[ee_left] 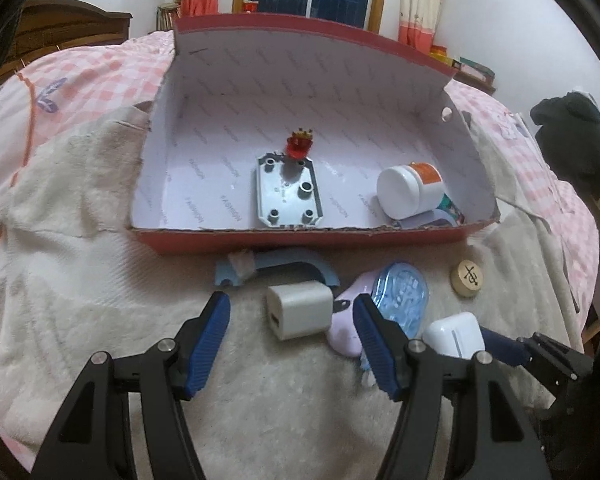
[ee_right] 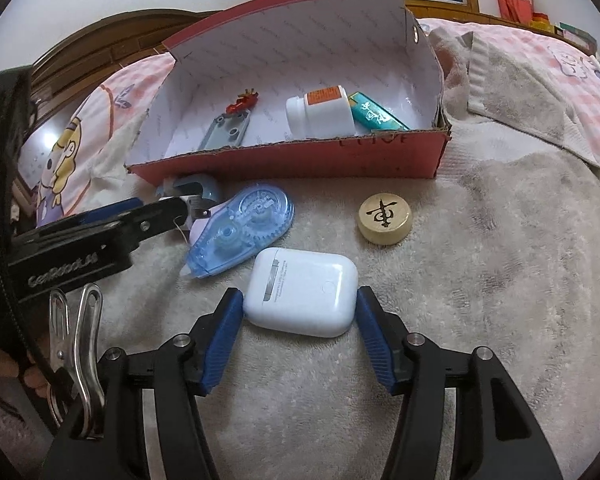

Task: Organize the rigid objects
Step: 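Grasp the white charger plug with the left tool while the right tool grasps the earbud case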

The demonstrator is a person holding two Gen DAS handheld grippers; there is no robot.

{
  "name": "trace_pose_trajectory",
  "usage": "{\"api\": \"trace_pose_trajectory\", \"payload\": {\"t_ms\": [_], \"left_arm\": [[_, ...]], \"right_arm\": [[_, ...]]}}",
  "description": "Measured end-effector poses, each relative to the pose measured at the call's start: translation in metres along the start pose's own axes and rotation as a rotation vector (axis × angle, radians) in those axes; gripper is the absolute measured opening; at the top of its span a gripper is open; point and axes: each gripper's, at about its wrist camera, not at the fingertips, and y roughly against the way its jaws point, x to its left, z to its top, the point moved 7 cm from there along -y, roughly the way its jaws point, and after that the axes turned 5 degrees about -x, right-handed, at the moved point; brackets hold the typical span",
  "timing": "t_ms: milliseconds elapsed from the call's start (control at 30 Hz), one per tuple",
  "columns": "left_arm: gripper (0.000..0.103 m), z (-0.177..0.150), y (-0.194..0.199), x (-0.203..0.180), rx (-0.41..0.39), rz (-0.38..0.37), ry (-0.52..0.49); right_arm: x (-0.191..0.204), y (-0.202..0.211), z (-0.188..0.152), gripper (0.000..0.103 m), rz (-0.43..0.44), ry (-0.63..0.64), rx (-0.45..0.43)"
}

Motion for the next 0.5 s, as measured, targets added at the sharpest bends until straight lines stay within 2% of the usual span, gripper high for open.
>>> {"api": "trace_pose_trajectory", "payload": {"t_ms": [167, 267, 433, 500], "left_arm": [[0.067, -0.0028, -0.0121, -0.0015, 0.030, -0.003, 0.005], [0.066, -0.0040, -0.0123, -0.0025, 0.022, -0.006, -0.004], [0.038, -0.0059, -0.0112, -0.0030, 0.017, 0.009, -0.029], [0.037, -0.0066, -0.0077, -0.0027, 0.016, -0.002, -0.027]], "right_arm": [[-0.0007, -0.0022, -0.0018, 0.059, 0.008, 0.006, -0.008], [-0.0005, -0.0028, -0.0030, 0.059, 0.008, 0.012, -0.015], [-0.0011, -0.0035, -0.0036, 0.059, 0.015, 0.003, -0.021], [-0.0017, -0.0032, -0.0040, 0.059, 0.018, -0.001, -0.025]]}}
